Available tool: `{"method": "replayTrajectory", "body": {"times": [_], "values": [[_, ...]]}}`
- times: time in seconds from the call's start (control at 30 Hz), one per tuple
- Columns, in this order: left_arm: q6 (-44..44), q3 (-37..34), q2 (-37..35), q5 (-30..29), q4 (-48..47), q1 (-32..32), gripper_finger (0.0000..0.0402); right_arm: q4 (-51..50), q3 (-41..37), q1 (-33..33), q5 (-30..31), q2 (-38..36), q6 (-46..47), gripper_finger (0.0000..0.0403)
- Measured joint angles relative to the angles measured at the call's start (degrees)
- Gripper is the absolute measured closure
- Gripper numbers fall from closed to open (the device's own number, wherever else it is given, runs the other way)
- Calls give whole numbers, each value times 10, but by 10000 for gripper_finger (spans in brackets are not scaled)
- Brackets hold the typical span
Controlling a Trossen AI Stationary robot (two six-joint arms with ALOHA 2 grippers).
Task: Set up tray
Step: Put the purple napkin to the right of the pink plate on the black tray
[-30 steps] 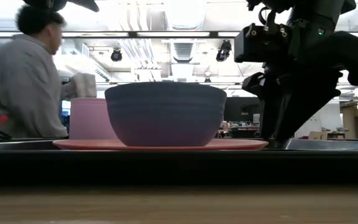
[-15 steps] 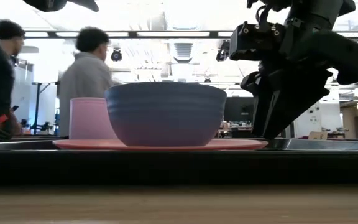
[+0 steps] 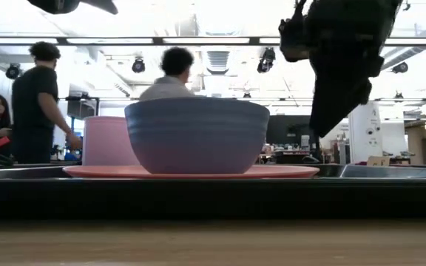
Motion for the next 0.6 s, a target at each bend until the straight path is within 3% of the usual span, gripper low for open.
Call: {"method": "replayTrajectory", "body": {"times": [0.13,0.27,0.6], "values": [[1,0,0,0,-2,0,299,-90,0,-2,52,-36,145,241],[1,0,0,0,-5,0,299,-207,-6,-16,55,-76,301,241],[1,0,0,0,-21,0,299,-230,-128,-75,29,-219,449,241]]}}
